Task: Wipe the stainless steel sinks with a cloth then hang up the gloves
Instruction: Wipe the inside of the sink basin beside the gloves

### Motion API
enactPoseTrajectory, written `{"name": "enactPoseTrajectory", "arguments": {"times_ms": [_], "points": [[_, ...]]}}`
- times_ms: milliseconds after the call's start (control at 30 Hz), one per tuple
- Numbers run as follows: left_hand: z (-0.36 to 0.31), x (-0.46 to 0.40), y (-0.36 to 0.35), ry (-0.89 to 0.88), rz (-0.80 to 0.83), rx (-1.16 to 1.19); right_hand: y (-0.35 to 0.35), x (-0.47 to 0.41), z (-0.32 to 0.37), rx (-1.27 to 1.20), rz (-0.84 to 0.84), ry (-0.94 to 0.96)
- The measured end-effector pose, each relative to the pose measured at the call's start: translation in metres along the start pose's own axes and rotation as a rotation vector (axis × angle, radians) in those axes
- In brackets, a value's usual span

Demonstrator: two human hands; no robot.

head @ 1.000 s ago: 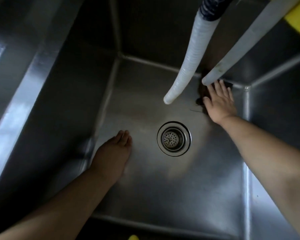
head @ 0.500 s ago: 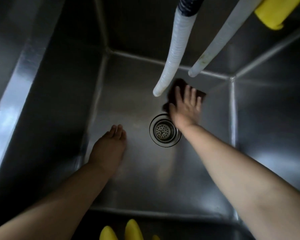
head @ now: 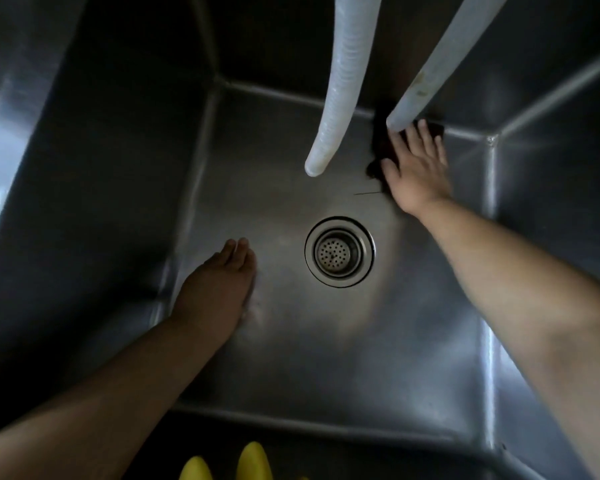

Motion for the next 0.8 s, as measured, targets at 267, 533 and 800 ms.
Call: {"name": "enactPoseTrajectory", "arguments": {"times_ms": [267,533,800], "points": [[-0.001,0.002,0.002,0.002,0.002,0.029,0.003,0.05,-0.045,-0.003,0.009,-0.38],[-0.001,-0.002,0.002,-0.004,0.023,0.042,-0.012,0.016,0.104,-0.073,0.007,-0.233],[0.001,0.0,0.002,-0.009,0.001,0.069,-0.016,0.015,0.155,-0.06,0.038,0.264]]}}
Point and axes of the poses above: each hand's wrist, its own x-axis away from the middle knuckle, its own y-axis out of the back of the hand, z = x × y, the point moved 3 cm from there along -x, towards the middle knuckle, and after that the axes turned 10 degrees about y, right-handed, at the moved point
